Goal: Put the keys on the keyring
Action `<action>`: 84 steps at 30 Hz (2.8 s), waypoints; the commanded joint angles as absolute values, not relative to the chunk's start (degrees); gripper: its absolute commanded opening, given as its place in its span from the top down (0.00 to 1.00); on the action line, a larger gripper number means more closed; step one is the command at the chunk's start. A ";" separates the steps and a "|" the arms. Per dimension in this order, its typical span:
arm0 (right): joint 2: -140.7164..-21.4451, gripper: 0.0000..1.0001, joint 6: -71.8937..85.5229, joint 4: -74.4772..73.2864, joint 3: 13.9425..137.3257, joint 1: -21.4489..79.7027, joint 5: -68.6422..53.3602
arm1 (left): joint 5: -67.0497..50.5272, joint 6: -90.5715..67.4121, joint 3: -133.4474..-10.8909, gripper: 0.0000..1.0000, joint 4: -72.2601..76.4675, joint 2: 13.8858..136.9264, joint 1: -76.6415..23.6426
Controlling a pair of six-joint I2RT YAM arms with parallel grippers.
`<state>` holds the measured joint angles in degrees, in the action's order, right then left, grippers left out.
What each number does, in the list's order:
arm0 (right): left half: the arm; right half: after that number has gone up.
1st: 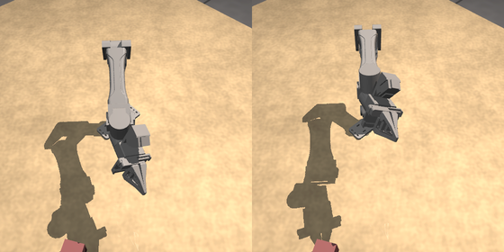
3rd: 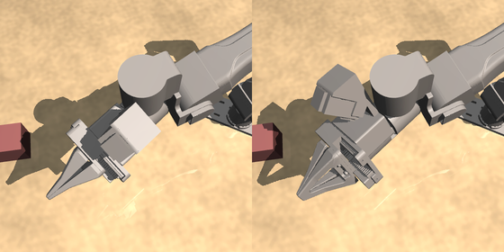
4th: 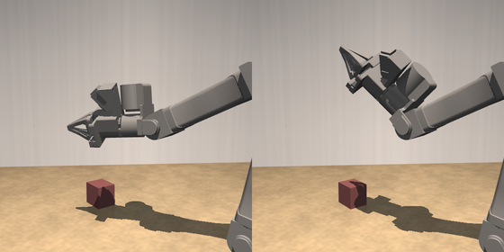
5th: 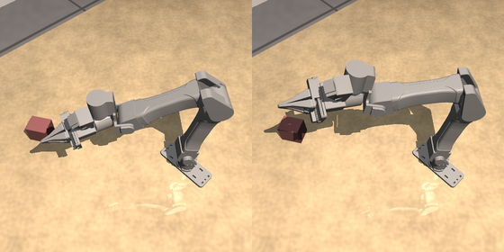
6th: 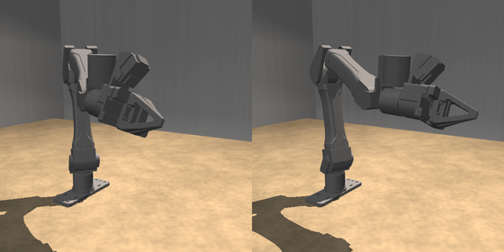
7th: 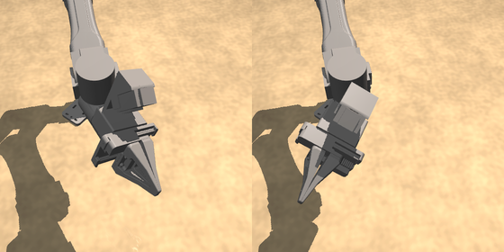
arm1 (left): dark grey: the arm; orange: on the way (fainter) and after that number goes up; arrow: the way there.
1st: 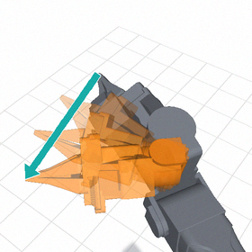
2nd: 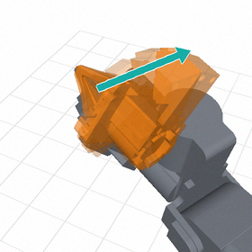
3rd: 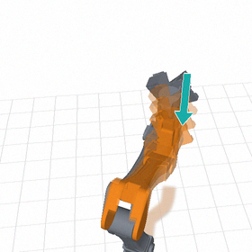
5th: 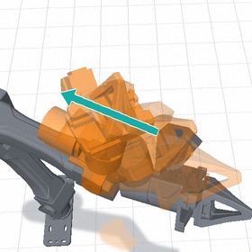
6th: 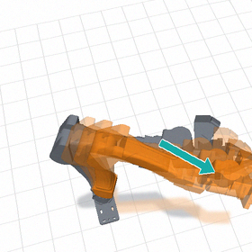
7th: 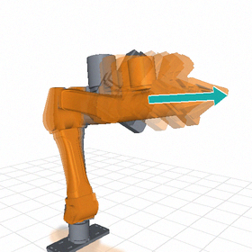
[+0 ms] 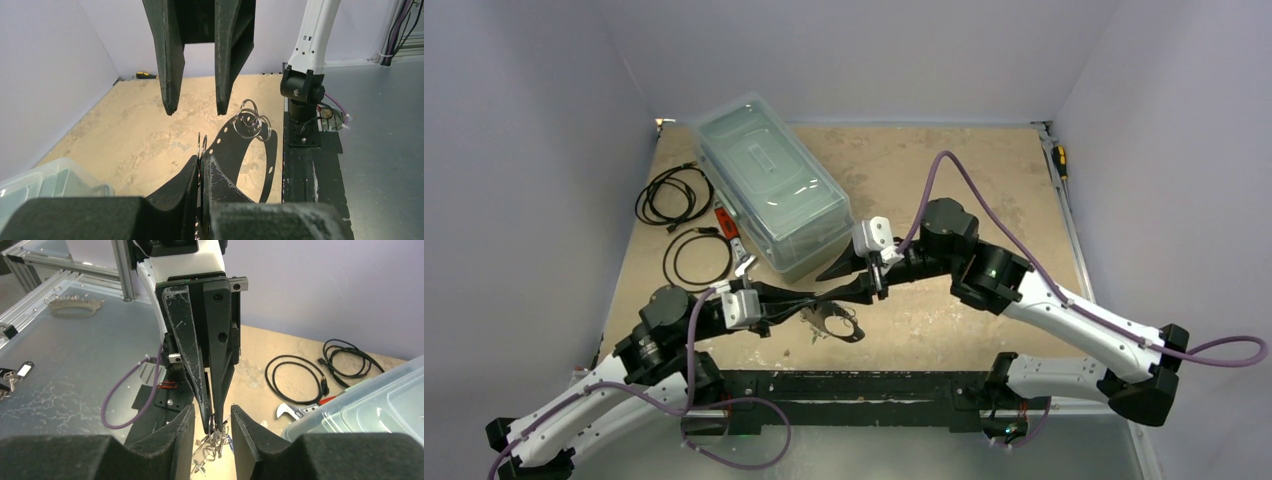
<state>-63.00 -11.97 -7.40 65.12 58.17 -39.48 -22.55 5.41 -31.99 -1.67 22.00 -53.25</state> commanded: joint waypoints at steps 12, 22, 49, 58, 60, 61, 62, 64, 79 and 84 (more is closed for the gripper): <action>-67.34 0.64 -15.74 -19.69 72.63 58.45 -39.36 | -23.37 4.24 -34.52 1.00 0.51 23.33 -53.00; -68.55 0.76 -16.16 -19.65 72.42 58.45 -39.41 | -23.29 4.32 -34.37 1.00 0.44 23.55 -53.00; -63.54 1.00 -14.08 -7.26 64.14 58.45 -38.58 | -22.53 4.40 -33.59 0.51 1.31 22.16 -53.00; -56.73 1.00 -8.87 8.75 54.68 58.45 -38.02 | -19.31 3.34 -33.36 0.43 2.08 20.97 -53.00; -55.33 1.00 -6.36 13.64 52.15 58.44 -38.39 | -19.44 3.34 -33.25 0.41 2.34 20.54 -53.00; -54.55 1.00 -4.93 16.73 50.68 58.45 -38.59 | -19.91 3.45 -33.08 0.41 2.53 20.28 -53.00; -53.85 1.00 -3.59 19.57 49.18 58.45 -38.77 | -20.58 3.77 -32.86 0.40 2.88 19.76 -53.00; -52.88 1.00 -1.42 24.17 46.83 58.45 -39.27 | -22.58 4.40 -32.02 0.39 4.00 18.77 -53.02; -55.42 1.00 5.07 32.83 46.59 58.43 -47.41 | -30.18 5.66 -30.04 0.57 6.77 17.36 -53.00; -57.11 1.00 5.52 33.33 47.51 58.44 -48.30 | -31.19 5.25 -29.91 0.59 7.19 17.88 -53.00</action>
<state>-56.42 4.23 28.51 44.25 58.24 -46.52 -29.08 5.19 -30.09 4.36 17.10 -53.10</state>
